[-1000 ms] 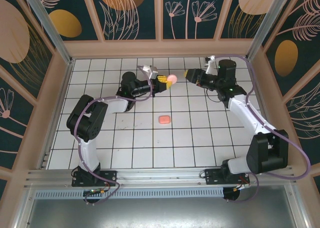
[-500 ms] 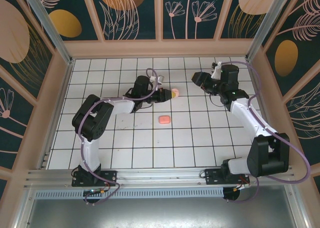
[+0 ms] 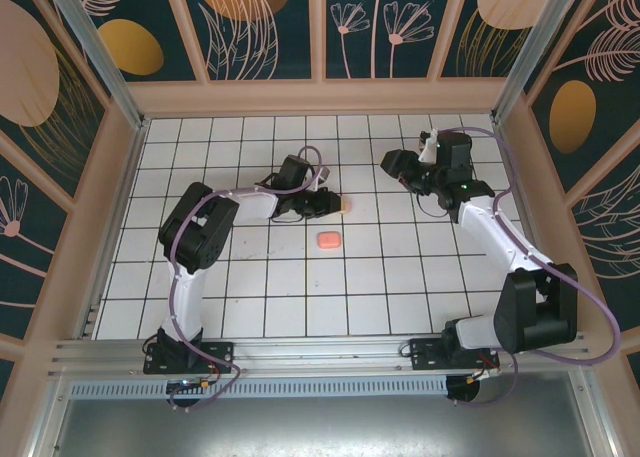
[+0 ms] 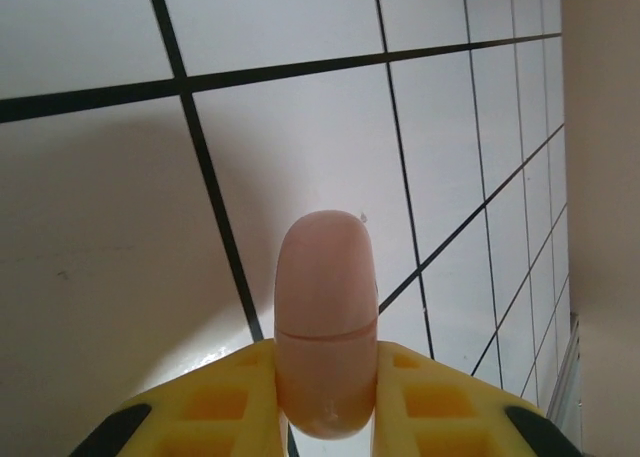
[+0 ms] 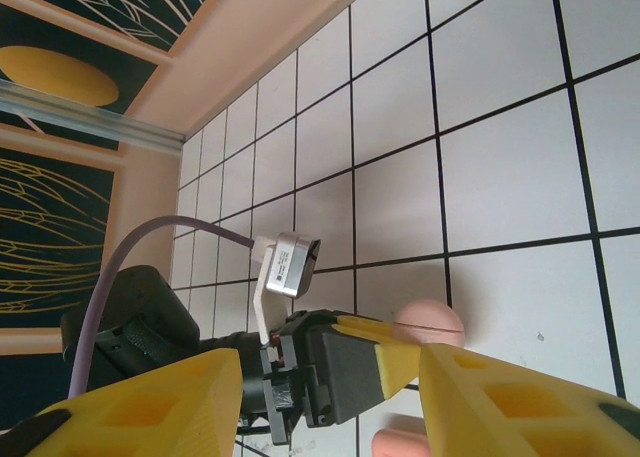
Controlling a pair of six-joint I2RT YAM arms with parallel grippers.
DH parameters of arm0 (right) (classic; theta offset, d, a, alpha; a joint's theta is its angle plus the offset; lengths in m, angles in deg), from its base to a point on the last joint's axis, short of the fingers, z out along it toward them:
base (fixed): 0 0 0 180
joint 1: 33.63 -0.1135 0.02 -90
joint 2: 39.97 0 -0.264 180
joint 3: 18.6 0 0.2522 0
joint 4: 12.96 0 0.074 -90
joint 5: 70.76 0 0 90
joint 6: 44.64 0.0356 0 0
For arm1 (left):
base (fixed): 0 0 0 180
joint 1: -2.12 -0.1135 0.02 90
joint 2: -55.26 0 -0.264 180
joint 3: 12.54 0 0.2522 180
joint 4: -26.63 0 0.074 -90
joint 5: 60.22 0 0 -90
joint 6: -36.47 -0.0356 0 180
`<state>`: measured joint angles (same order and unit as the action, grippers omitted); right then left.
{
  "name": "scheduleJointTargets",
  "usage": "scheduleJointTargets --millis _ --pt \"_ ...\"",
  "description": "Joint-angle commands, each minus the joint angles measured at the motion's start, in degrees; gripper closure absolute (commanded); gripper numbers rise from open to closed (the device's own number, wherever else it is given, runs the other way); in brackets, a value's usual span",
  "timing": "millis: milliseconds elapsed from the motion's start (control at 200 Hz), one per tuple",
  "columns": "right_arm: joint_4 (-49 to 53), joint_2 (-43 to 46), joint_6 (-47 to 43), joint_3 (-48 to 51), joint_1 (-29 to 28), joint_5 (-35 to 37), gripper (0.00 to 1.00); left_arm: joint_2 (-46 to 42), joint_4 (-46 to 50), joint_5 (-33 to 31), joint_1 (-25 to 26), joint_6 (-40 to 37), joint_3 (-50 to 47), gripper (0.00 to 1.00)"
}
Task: Insert the wireless bluetooth earbuds into the charging case
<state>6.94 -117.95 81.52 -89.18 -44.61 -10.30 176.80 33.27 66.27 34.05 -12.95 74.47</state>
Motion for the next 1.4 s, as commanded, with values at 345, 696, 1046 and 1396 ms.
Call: scheduleJointTargets --millis 345,696,1046,1396 --pt "2.48 -0.55 -1.49 -1.17 -0.56 2.32 0.5 1.11 10.06 -3.2 -0.02 -5.41 4.21 0.61" --pt "4.18 1.13 -7.72 -0.55 0.91 10.64 0.07 -9.22 13.08 -11.89 -4.76 -8.82 -0.38 0.38" --pt "-16.17 7.66 -17.94 17.04 5.44 30.11 0.01 -29.83 7.23 -33.0 -17.55 -14.39 -14.44 0.01" --pt "-39.23 3.4 -26.76 30.29 12.97 32.03 0.01 -44.21 -19.78 -62.35 -24.01 -22.52 -39.68 0.01"
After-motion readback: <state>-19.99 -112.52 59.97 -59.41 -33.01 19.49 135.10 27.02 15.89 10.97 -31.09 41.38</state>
